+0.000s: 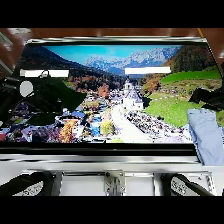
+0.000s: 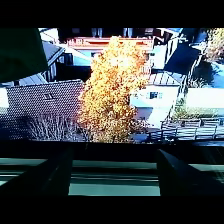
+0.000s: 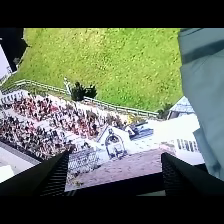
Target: Fold the shirts.
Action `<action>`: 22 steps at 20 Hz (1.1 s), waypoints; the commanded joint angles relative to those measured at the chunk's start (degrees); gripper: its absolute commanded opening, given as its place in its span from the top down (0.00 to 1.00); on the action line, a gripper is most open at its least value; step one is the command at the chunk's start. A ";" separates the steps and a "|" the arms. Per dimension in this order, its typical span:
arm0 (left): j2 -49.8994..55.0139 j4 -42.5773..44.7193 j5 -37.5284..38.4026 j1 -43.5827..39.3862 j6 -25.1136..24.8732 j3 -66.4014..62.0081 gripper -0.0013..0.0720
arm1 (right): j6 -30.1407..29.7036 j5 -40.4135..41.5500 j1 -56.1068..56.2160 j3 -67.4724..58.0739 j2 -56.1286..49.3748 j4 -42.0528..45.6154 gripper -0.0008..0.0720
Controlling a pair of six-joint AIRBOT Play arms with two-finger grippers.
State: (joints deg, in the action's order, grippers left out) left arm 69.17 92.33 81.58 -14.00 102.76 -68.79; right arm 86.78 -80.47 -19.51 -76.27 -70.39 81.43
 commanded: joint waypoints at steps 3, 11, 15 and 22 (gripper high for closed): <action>2.21 2.49 -5.81 0.26 -0.07 -0.07 0.15 | -0.48 6.12 0.04 0.02 -0.76 0.66 0.04; 24.96 2.56 -10.82 19.52 -0.20 -22.27 0.05 | -1.38 5.92 0.28 0.04 -6.12 -8.85 0.04; 35.98 1.42 -10.84 25.92 -0.02 -30.80 0.05 | -1.92 6.29 1.20 0.09 -7.28 -9.03 0.04; 44.61 -11.56 -16.61 27.06 -2.97 -32.09 0.20 | -4.96 6.40 6.10 0.09 -7.32 -8.92 0.04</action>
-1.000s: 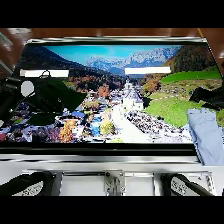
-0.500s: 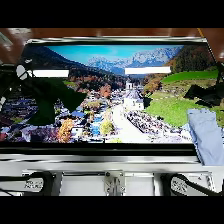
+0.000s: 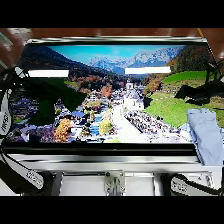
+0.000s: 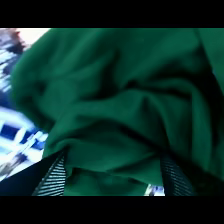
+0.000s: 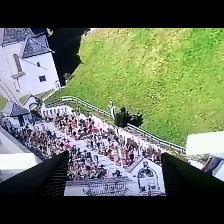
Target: Fold the shirts.
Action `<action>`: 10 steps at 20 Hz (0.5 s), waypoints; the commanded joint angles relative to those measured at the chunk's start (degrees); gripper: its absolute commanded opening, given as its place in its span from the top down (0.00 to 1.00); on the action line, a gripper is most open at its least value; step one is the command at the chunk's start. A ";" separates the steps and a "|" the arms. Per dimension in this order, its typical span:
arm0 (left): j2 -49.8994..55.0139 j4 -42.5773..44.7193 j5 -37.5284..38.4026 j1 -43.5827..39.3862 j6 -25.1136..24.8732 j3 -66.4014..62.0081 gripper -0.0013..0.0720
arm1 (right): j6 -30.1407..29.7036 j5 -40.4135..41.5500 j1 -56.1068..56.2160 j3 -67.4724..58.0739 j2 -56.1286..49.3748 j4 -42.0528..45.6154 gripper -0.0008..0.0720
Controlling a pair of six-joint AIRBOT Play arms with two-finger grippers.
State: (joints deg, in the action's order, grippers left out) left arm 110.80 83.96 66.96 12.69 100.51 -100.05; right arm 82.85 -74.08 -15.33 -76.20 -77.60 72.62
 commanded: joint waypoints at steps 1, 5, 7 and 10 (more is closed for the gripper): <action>2.91 -3.26 -2.01 0.37 -0.59 -0.87 0.50 | -1.07 0.02 2.54 0.02 -0.09 -0.11 0.04; -2.01 -8.04 -1.84 -0.87 -5.53 -3.93 0.91 | -1.31 -2.23 4.42 0.02 -0.09 -0.39 0.04; -8.66 -8.37 -1.60 -4.04 -8.79 -6.32 0.91 | -1.31 -5.16 4.44 0.00 -0.07 -1.88 0.05; -23.21 -11.89 0.11 -11.89 -11.41 -8.37 0.91 | -1.70 -7.15 4.44 -0.17 2.25 -5.84 0.29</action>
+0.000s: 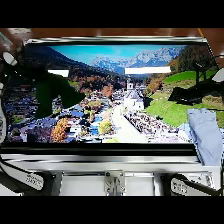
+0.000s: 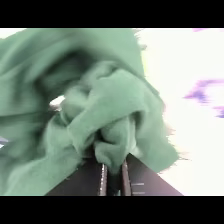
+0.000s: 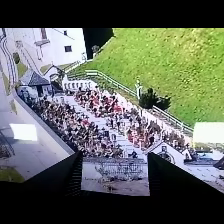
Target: Fold the shirts.
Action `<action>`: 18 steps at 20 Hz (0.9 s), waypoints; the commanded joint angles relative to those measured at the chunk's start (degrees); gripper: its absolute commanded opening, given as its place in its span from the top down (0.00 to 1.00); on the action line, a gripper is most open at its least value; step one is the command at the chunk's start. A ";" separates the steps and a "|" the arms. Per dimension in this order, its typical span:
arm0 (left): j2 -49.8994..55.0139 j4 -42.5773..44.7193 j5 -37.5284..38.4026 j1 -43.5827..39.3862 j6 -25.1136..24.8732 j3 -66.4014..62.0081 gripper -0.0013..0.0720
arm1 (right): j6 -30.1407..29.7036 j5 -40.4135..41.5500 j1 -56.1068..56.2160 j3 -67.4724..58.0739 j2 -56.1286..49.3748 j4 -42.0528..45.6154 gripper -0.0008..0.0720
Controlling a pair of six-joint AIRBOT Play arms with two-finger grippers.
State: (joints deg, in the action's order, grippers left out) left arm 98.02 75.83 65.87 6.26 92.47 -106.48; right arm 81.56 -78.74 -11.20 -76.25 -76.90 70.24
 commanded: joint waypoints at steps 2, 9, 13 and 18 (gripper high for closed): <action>-20.98 -6.05 0.72 -12.39 -3.30 -1.95 0.91 | -2.25 -1.33 0.31 -0.13 5.99 -7.43 0.29; -37.97 -5.11 -1.18 -33.22 3.45 -1.86 0.91 | -3.32 3.78 0.31 -0.11 26.95 -9.77 0.29; -35.93 -5.14 2.75 -39.58 4.52 5.40 0.91 | -3.26 -4.26 0.31 -0.09 31.10 -9.73 0.28; -34.67 -4.63 2.89 -41.24 4.52 24.13 0.91 | -3.30 -9.88 0.37 12.76 30.88 -9.97 0.12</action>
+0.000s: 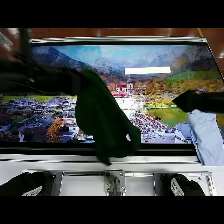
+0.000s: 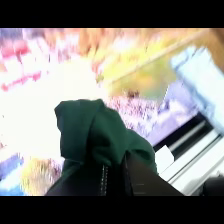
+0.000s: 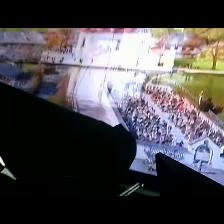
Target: Fold the shirts.
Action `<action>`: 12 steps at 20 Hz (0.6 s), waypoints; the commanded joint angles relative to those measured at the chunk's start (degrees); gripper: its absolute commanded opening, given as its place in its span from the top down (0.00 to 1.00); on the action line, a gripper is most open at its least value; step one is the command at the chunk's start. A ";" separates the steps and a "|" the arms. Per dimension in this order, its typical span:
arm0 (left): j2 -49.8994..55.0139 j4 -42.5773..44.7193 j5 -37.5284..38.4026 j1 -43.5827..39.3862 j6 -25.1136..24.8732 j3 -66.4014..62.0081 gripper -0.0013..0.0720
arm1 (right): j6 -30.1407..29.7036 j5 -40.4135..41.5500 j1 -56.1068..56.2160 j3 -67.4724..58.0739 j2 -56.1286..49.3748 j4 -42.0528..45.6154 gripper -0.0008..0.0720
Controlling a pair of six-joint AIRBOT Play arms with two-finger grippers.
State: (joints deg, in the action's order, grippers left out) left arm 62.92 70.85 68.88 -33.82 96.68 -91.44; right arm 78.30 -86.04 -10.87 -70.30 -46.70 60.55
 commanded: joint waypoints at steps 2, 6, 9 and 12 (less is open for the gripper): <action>1.64 0.48 -0.42 0.04 0.44 14.93 0.91 | -0.07 3.04 0.04 16.20 0.55 -1.68 0.12; 5.38 0.50 -0.42 0.48 0.68 20.50 0.91 | -3.72 10.88 0.04 31.85 -3.19 -10.08 0.12; 6.99 0.72 1.29 0.48 -0.61 20.70 0.91 | -5.70 13.86 0.04 36.09 -9.22 -9.03 0.12; 7.04 2.95 3.91 0.61 -1.03 20.70 0.91 | -6.16 18.82 3.98 36.22 -16.92 -8.57 0.12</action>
State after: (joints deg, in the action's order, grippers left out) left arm 69.32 72.07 70.39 -33.36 96.40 -71.42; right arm 73.36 -72.18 -9.54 -36.45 -57.54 52.38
